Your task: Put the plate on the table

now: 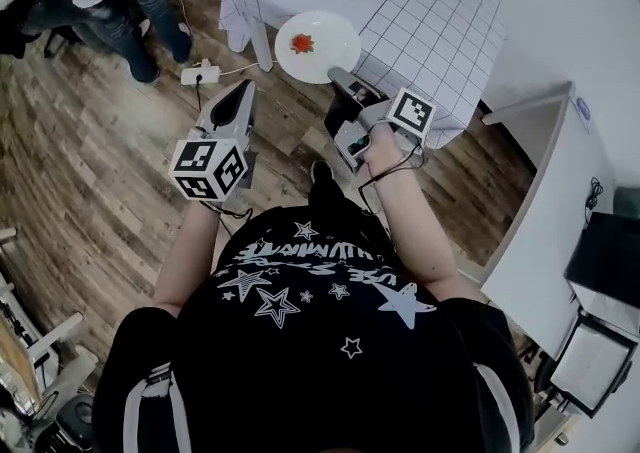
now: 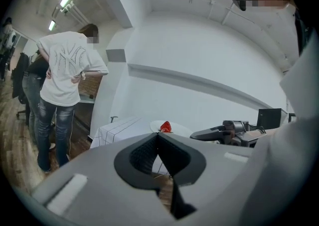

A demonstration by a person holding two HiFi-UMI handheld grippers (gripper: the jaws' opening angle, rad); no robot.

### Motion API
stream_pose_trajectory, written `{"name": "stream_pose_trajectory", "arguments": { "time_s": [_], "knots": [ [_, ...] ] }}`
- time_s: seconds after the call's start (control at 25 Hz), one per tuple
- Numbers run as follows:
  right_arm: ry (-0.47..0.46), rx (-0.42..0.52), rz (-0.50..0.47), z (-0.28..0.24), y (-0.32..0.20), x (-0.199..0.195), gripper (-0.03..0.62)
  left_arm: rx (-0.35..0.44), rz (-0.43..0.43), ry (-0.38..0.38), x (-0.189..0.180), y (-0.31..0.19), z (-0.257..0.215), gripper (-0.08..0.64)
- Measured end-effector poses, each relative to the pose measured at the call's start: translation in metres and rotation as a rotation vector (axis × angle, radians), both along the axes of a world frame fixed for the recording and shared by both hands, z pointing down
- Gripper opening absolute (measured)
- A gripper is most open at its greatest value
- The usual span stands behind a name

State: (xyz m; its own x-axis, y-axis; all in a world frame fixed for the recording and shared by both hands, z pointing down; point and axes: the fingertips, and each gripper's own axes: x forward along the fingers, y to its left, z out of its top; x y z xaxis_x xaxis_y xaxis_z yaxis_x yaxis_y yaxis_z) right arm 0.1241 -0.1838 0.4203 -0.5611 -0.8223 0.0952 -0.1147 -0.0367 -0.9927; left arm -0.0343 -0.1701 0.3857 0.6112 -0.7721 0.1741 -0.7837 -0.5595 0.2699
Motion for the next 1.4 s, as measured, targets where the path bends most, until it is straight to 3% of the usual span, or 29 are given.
{"name": "stream_pose_trajectory", "arguments": {
  "time_s": [0.44,0.92,1.16,1.4],
  "knots": [
    [-0.018,0.008,-0.078,0.001,-0.112,0.044,0.025,-0.012,-0.101,-0.049,0.038,-0.081,-0.002,0.009],
    [-0.024,-0.010,-0.281,0.030,-0.144,0.008,0.025,0.005,-0.304,-0.072,0.009,-0.096,0.012,0.009],
    [-0.020,-0.012,-0.310,0.030,-0.161,-0.009,0.025,0.008,-0.349,-0.069,-0.013,-0.110,0.012,0.009],
    [0.006,-0.025,-0.289,0.037,-0.184,-0.018,0.025,0.016,-0.329,-0.052,-0.026,-0.145,0.015,0.009]
  ]
}}
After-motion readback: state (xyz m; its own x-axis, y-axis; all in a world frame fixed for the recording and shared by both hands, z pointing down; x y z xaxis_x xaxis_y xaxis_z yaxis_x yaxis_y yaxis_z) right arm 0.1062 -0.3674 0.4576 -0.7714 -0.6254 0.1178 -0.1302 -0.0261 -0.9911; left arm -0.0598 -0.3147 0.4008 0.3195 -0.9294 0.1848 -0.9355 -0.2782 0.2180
